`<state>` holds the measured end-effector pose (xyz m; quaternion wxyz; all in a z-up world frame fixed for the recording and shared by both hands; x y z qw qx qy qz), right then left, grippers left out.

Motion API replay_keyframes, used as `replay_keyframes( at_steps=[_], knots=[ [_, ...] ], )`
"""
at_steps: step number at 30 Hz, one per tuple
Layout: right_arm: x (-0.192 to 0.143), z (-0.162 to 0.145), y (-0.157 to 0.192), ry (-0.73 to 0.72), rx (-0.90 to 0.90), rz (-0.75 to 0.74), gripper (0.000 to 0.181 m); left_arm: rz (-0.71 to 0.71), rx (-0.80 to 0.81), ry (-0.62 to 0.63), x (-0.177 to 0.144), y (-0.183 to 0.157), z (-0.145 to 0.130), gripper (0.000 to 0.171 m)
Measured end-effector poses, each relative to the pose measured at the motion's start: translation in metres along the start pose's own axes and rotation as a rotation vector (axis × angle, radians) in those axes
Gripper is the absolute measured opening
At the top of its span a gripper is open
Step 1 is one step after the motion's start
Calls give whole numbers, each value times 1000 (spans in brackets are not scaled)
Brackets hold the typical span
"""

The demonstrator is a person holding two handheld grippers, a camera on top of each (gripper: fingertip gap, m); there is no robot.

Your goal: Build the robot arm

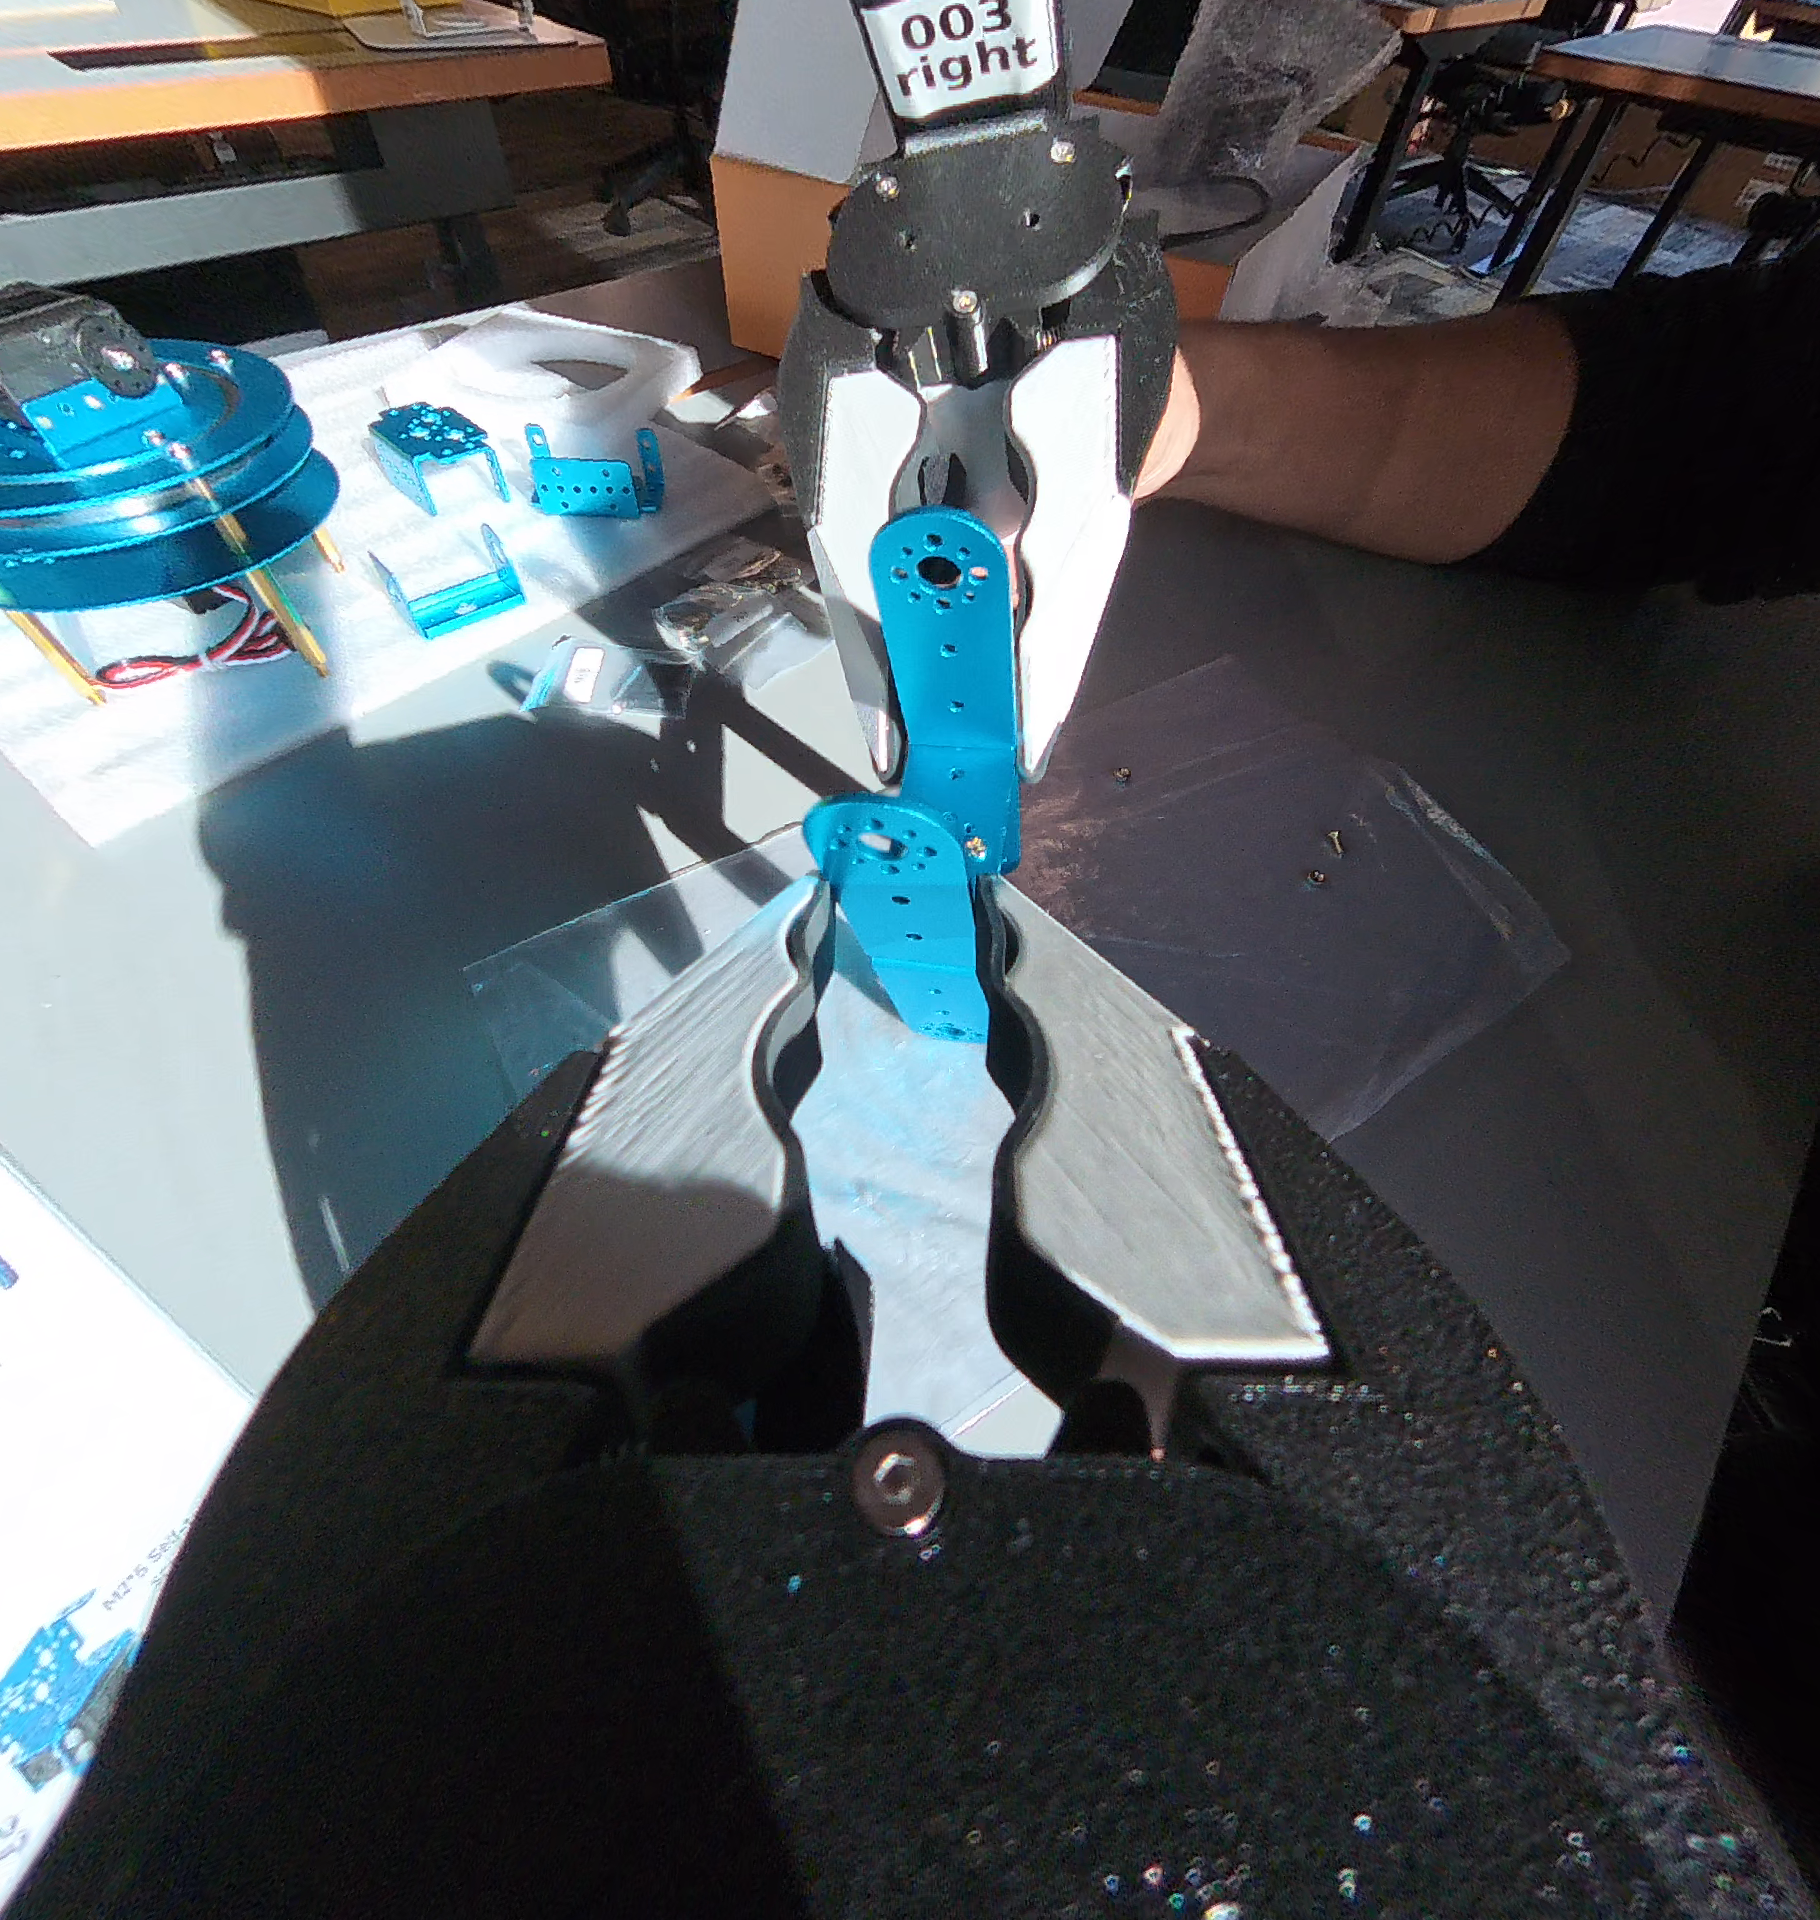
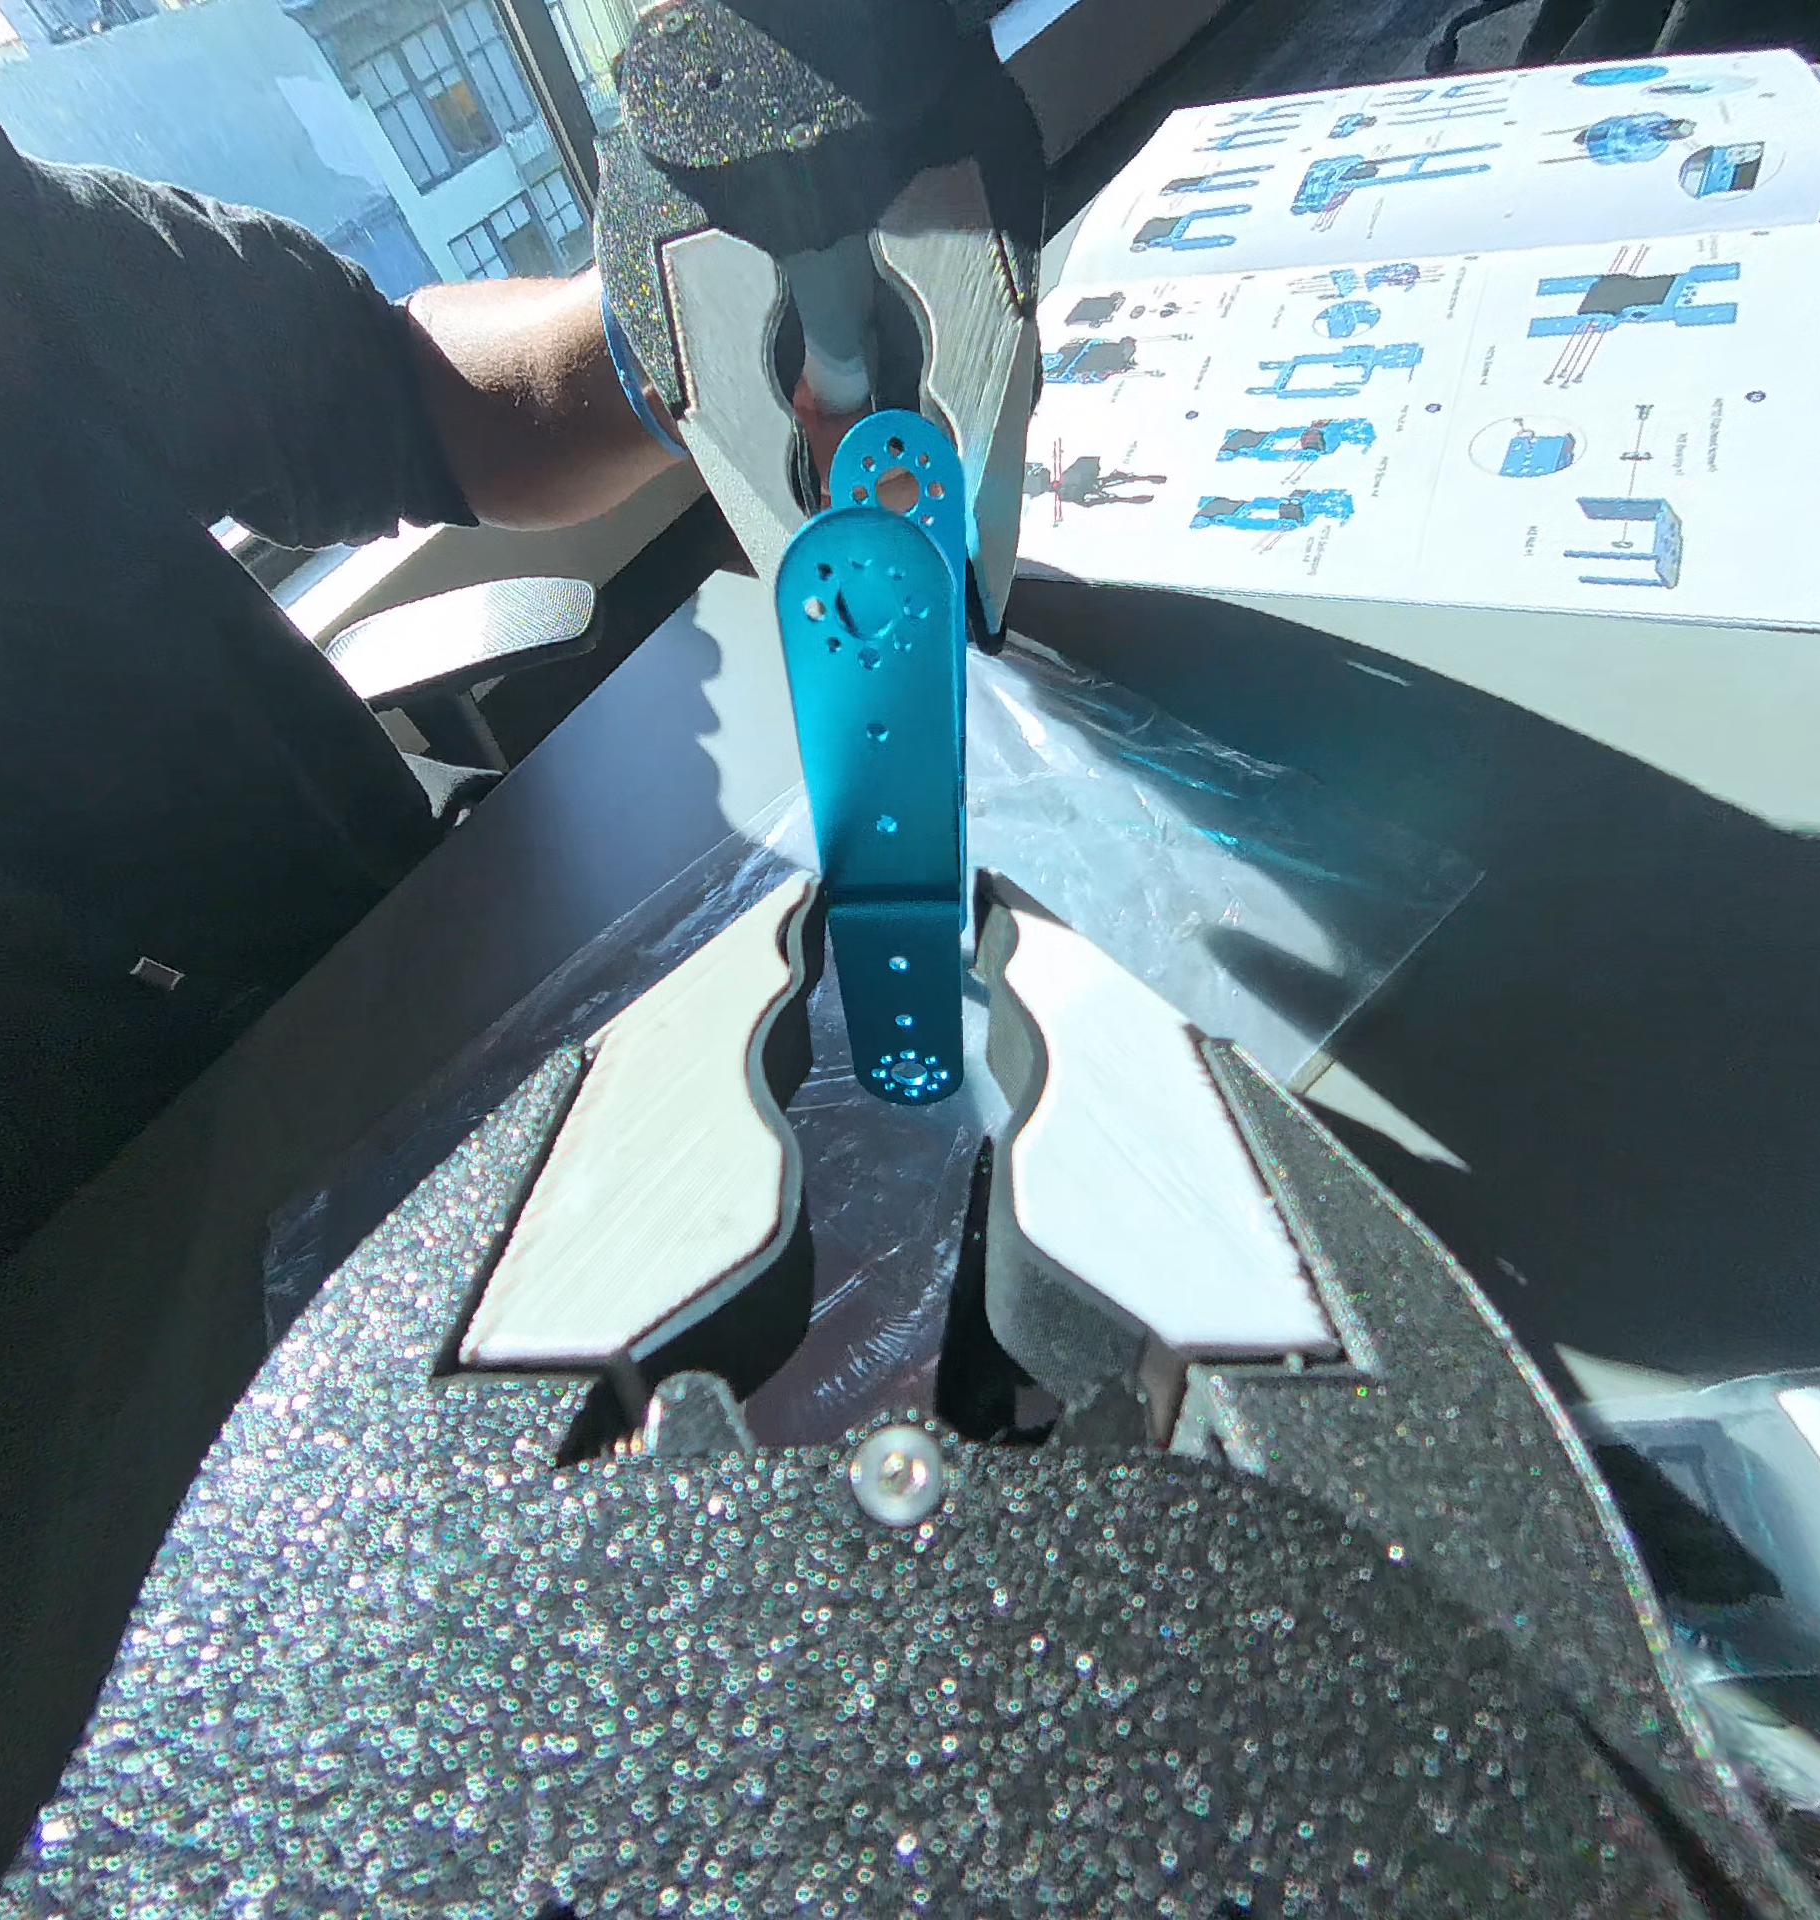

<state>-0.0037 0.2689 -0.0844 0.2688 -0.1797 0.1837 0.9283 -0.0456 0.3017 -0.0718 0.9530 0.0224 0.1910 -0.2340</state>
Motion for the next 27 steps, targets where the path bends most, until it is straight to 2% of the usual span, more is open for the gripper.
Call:
replay_keyframes(
  at_steps=[10,15,22,27],
  knots=[
    [4,-11,-12,22,47,-22,34,17,-113,27,3,13,-1,26],
    [6,-15,-21,51,49,-92,29,17,-202,36,5,22,-2,26],
    [7,-14,-24,42,86,-95,26,-14,-228,14,5,25,-3,27],
    [8,-22,-28,82,89,-103,25,17,-147,-4,-1,26,10,31]
  ],
)
Point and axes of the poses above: each gripper's, where its closed fingertips meet, x out along the fingers, z out of its top, y = z × x across the jaws, the point moved 1 cm from there along -x, back along the fingers, and after that the axes turned 1 degree about x, right-handed, at the moved point
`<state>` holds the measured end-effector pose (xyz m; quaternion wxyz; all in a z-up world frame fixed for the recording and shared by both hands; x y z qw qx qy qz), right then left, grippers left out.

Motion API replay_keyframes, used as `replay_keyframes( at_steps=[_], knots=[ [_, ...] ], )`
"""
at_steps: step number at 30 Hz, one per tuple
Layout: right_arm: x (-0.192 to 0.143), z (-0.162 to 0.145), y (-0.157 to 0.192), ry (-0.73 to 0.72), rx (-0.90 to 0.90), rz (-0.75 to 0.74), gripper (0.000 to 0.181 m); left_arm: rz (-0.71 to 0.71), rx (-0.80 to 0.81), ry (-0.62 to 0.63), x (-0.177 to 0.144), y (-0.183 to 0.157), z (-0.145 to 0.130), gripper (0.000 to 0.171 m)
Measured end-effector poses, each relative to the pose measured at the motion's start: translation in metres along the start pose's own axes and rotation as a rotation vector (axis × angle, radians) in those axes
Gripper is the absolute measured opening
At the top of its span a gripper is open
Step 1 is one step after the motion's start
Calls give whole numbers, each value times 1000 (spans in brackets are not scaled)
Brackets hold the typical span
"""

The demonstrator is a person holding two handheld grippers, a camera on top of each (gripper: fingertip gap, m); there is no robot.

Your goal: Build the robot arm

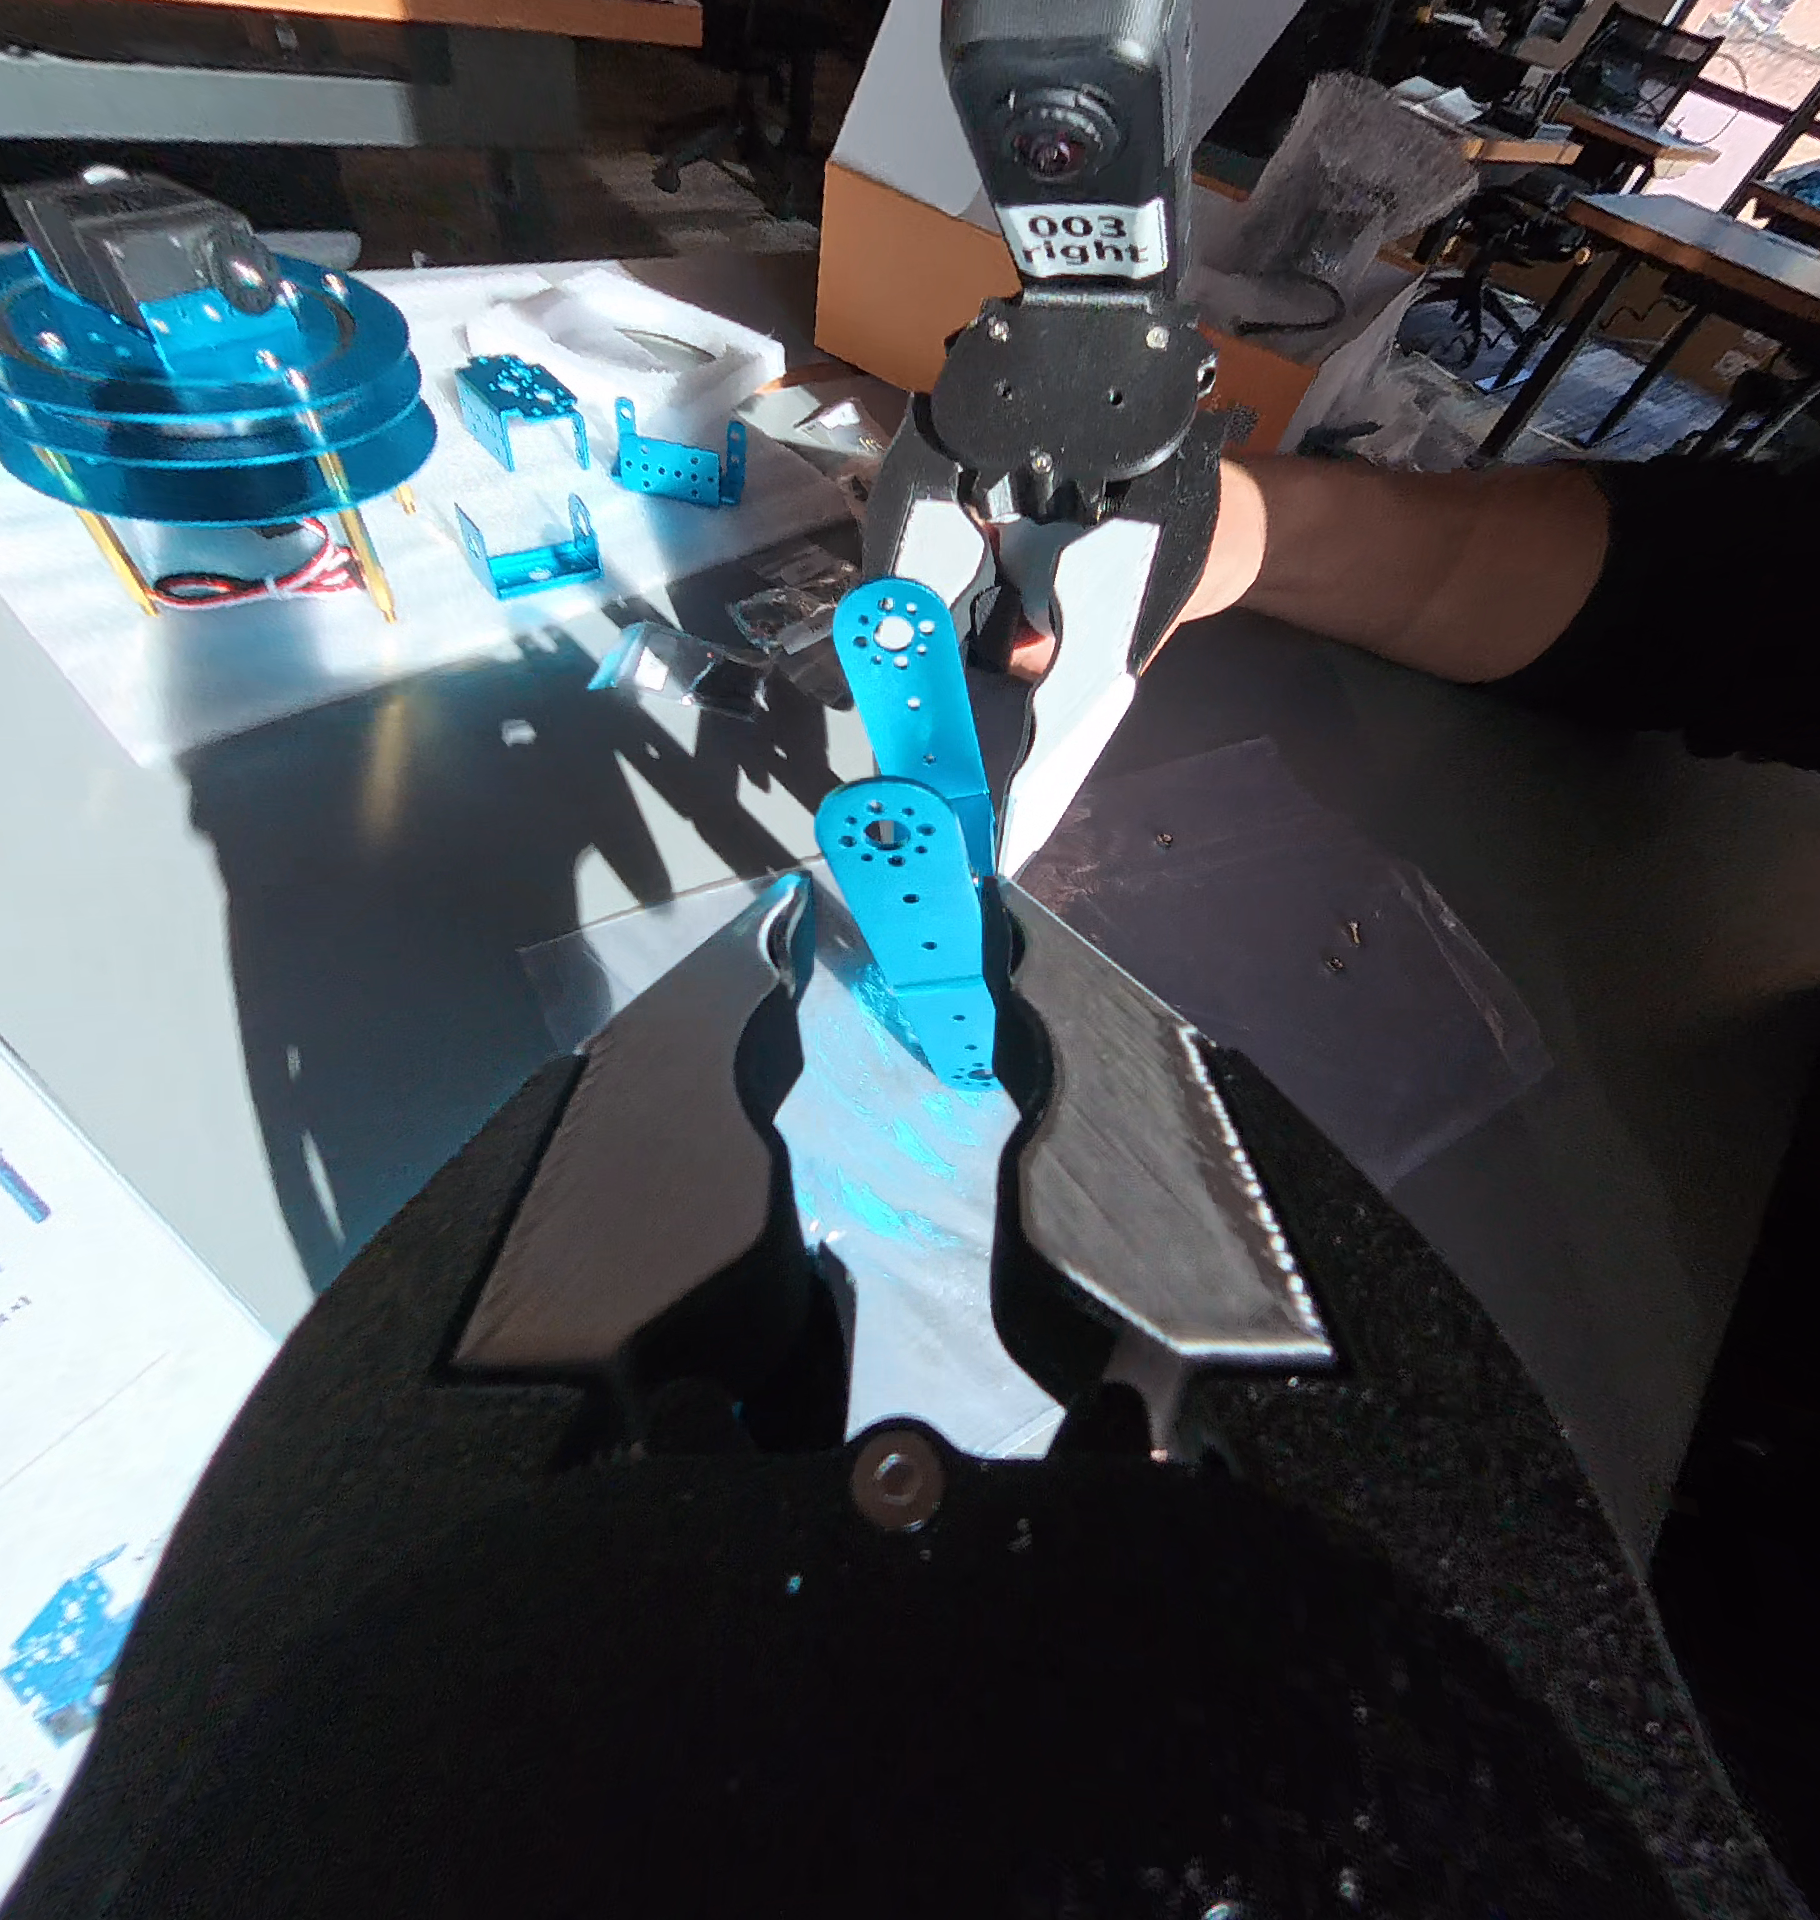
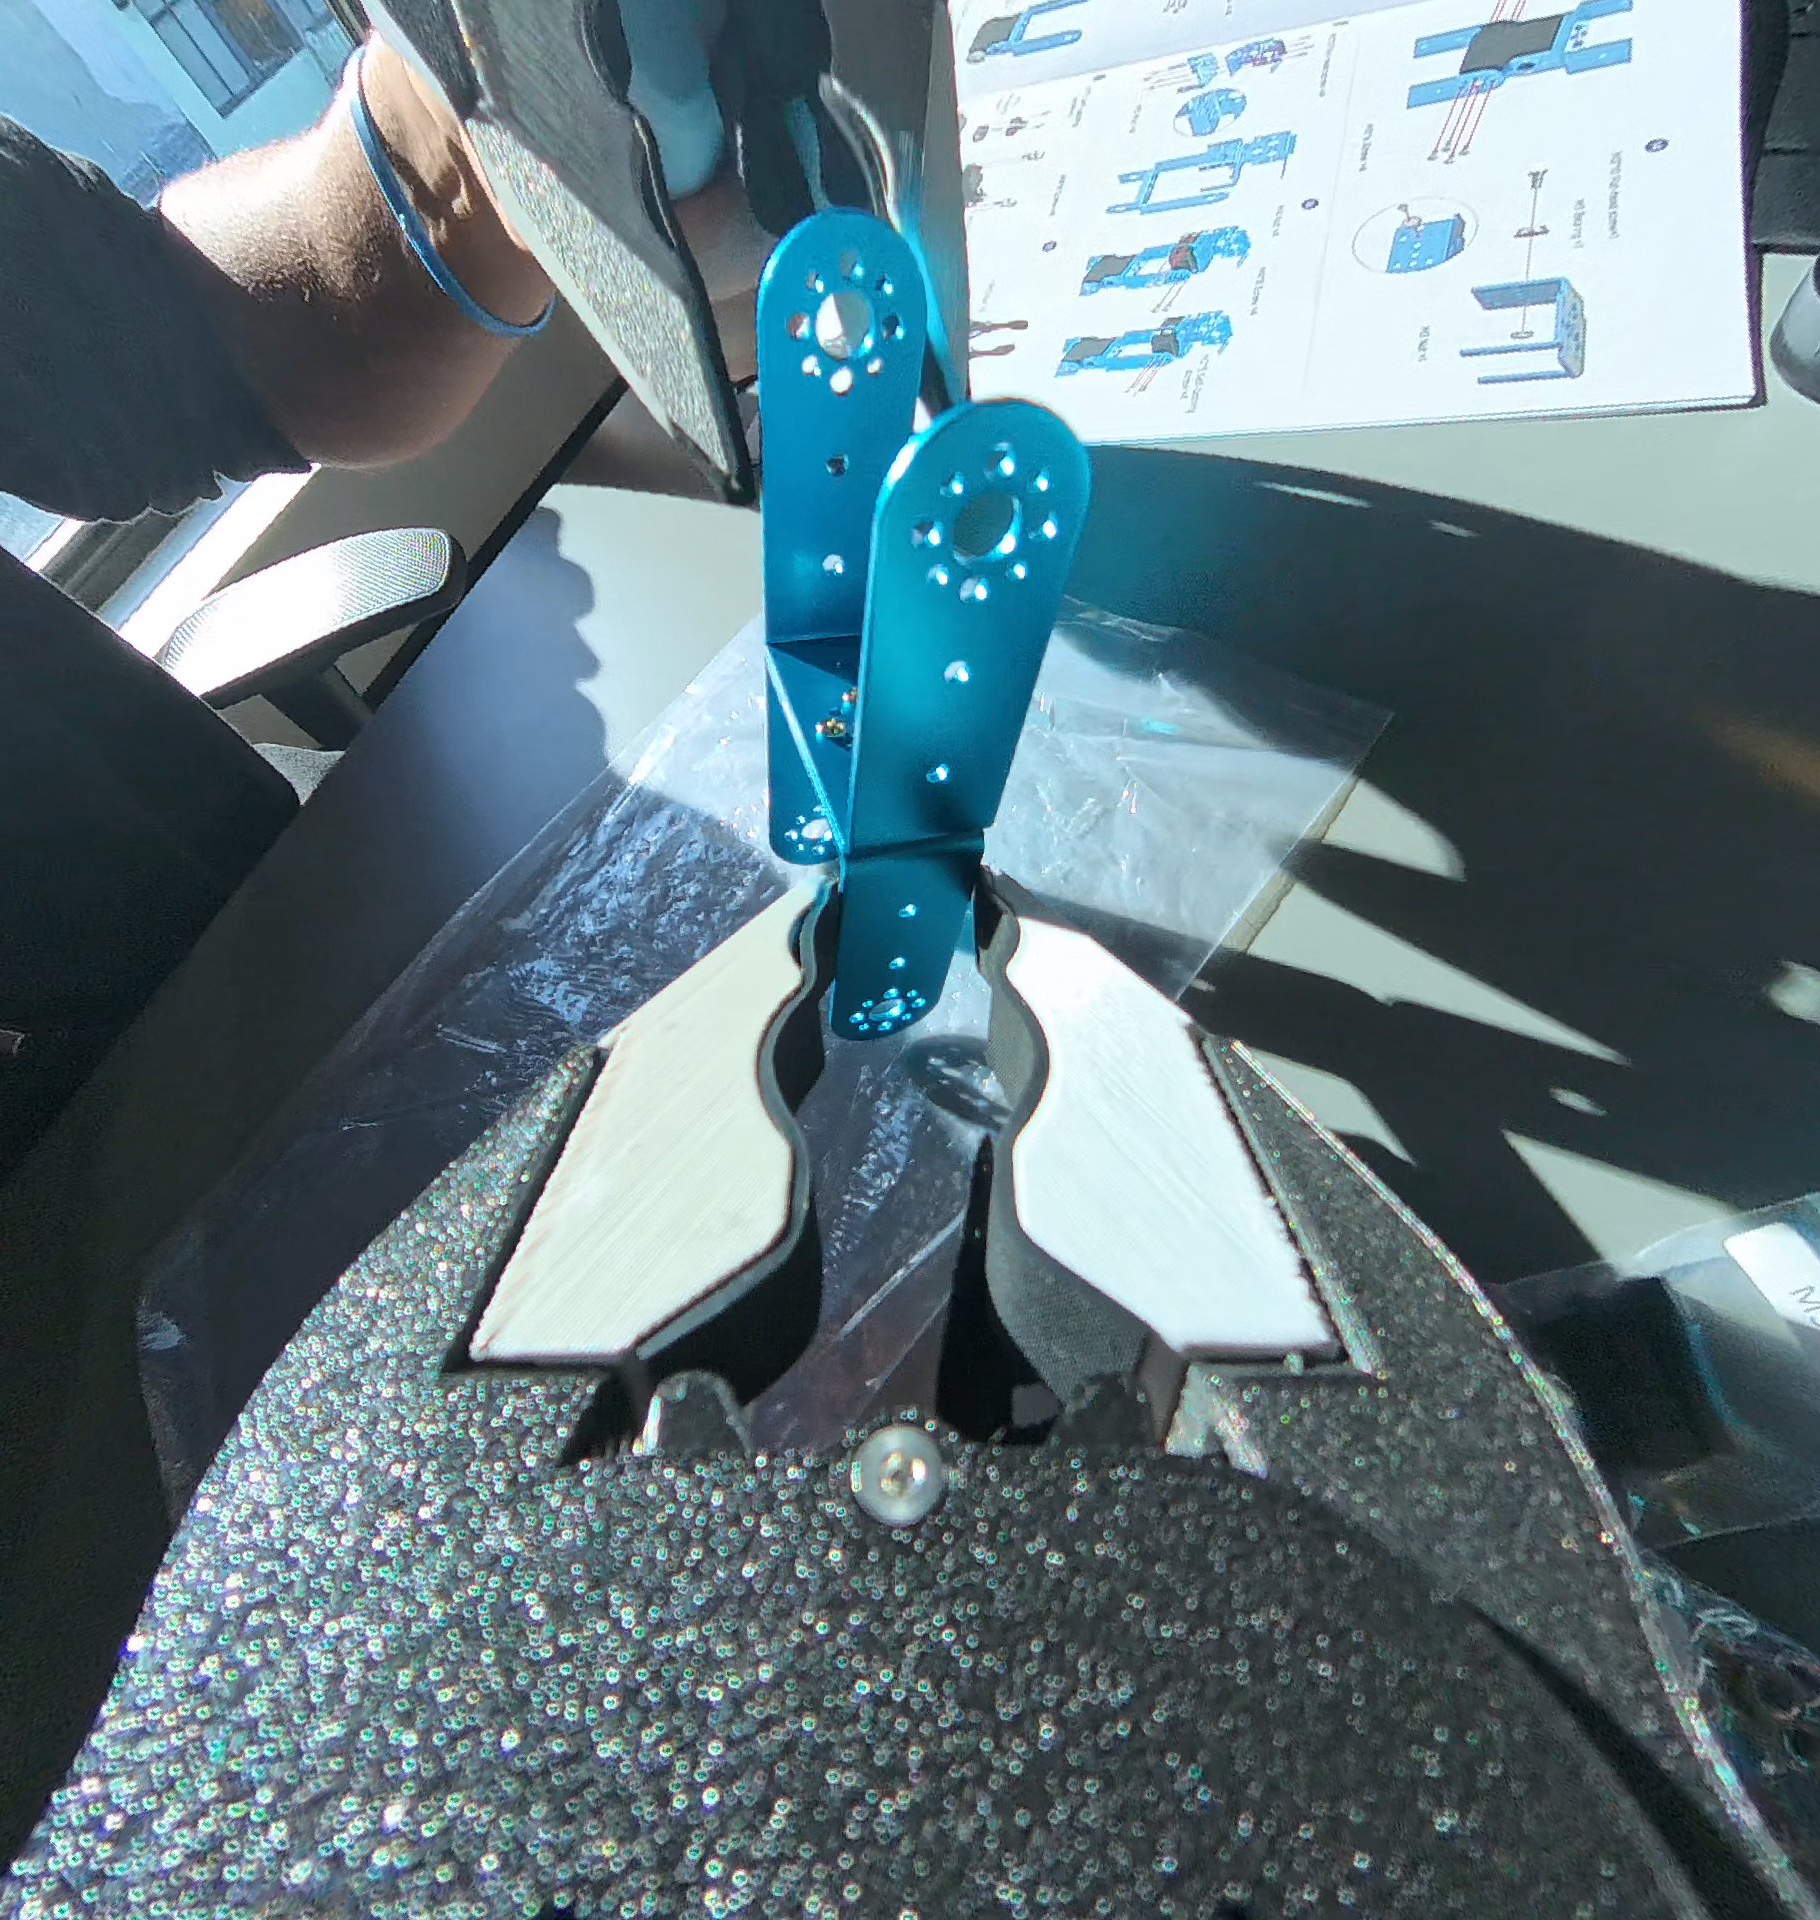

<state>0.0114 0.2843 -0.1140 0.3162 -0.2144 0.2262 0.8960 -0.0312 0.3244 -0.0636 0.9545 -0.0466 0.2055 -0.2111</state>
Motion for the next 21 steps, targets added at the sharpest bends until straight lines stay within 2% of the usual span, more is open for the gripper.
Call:
replay_keyframes(
  at_steps=[7,12,14,17,21],
  knots=[
    [0,-1,0,4,23,11,25,2,83,67,-1,3,11,38],
    [2,-2,-1,5,20,16,25,129,264,104,-5,7,23,38],
    [2,-2,-1,3,13,16,25,125,319,121,-9,1,28,38],
    [2,-2,0,-2,-1,19,25,-7,271,164,-17,-16,31,36],
    [1,-2,2,1,-15,26,25,-27,216,243,-20,-1,29,38]
  ],
)
Point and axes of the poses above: each gripper's, where its closed fingertips meet, x out along the fingers, z out of its top, y = z × x across the jaws, the point moved 1 cm from there along -x, back along the fingers, and after that the axes turned 1 degree about x, right-handed, at the moved point
